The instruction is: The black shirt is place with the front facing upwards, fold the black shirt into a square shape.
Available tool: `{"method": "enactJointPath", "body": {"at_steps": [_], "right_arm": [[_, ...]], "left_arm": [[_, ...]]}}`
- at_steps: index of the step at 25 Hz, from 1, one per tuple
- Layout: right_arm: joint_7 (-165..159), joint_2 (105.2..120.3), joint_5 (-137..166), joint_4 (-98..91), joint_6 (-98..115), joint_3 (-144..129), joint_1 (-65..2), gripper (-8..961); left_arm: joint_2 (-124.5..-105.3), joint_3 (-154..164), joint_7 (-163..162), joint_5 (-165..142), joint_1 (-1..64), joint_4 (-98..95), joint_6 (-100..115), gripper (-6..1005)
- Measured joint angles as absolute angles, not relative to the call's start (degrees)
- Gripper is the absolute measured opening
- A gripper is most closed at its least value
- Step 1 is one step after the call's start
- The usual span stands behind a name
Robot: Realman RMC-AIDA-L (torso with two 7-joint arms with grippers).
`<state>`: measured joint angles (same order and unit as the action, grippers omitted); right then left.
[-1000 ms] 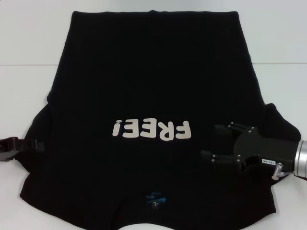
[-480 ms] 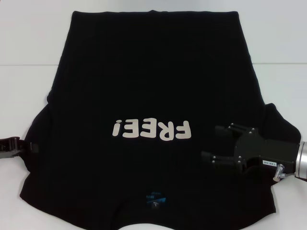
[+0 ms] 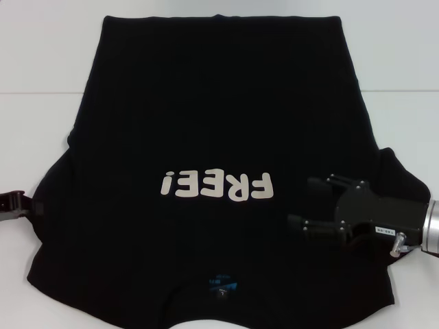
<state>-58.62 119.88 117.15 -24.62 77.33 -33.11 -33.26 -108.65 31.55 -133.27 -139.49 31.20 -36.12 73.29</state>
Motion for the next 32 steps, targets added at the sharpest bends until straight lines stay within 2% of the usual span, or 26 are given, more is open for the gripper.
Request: {"method": "enactJointPath", "body": {"at_steps": [7,12,15,27,30,32], "right_arm": [[-58.62,119.88,117.14,-24.75,77.03,-32.69,-33.53,916],[-58.62,119.88,117.07,-24.94,76.99,-32.67,-33.57,916],[-58.62,119.88,117.02,-24.96,76.99,-32.67,-33.51,916],[-58.62,119.88,116.97,-24.96,76.99,-32.7,-33.68,915],[-58.62,119.89,116.97,-24.8,76.99,-32.7,-33.66,915],[-58.62,119.89,116.98,-24.68,76.95,-32.7,-33.63,915]], "left_arm": [[-107.52,27.32,-133.45,-139.38,30.59,-36.0,73.86,3],[-105.9,19.72,-133.51,-139.1,28.57,-36.1,74.17,4],[-105.69,18.1,-133.5,-139.06,28.08,-36.06,74.28,5],[-106.16,17.56,-133.43,-138.42,29.61,-35.97,78.37,7],[-106.82,17.66,-133.48,-137.69,31.5,-36.85,80.98,8],[-107.91,18.4,-133.26,-137.54,33.21,-38.91,82.94,9]]}}
